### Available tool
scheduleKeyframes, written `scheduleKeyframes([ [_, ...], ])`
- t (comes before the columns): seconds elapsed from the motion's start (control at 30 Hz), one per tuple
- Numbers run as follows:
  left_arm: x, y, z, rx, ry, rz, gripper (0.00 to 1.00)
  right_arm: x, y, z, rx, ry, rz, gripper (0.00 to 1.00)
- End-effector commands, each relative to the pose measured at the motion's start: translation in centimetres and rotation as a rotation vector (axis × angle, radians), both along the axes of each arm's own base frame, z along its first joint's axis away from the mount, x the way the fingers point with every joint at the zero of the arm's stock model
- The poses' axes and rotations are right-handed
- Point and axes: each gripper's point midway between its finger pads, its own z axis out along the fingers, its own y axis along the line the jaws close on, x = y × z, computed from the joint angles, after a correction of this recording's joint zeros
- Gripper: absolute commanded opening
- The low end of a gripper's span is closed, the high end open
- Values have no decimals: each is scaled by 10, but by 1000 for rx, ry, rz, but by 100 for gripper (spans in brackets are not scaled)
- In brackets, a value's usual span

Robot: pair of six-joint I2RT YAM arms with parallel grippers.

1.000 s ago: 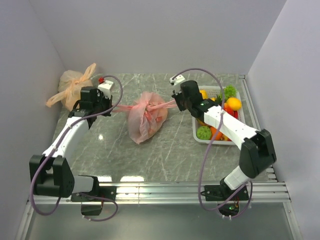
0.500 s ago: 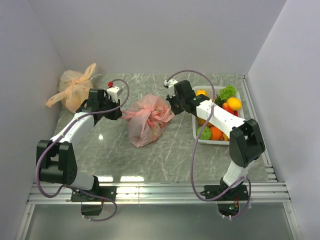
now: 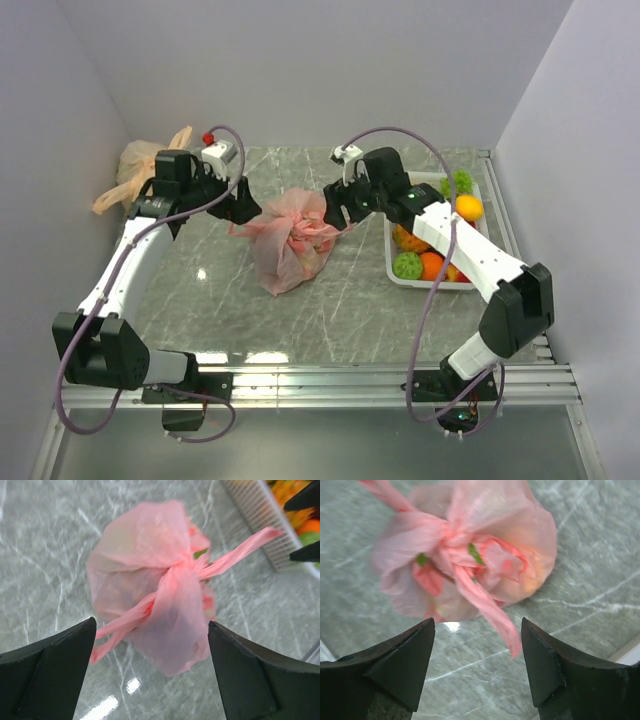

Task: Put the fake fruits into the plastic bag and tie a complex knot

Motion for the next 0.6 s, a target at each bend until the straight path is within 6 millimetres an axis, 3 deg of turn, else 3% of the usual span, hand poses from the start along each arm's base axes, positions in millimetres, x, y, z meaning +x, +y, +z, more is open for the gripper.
scheduleKeyframes([
  [0.0,-13,-8,47,-74,-55,-48,99,-13,8,62,121,-89,65,77],
  [0.07,-13,-8,58,-81,-76,-39,99,-22,9,72,147,-98,98,78],
  [0.2,-14,-4,61,-109,8,47,99,-35,1,81,168,-98,114,78],
  [0.3,-17,3,58,-71,31,65,99,-41,-9,67,154,-61,112,79],
  [0.43,-27,4,62,-69,4,74,99,-48,-40,50,167,2,62,82],
  [0.57,-43,-5,48,-27,-12,61,99,-56,-56,42,128,-21,39,84],
])
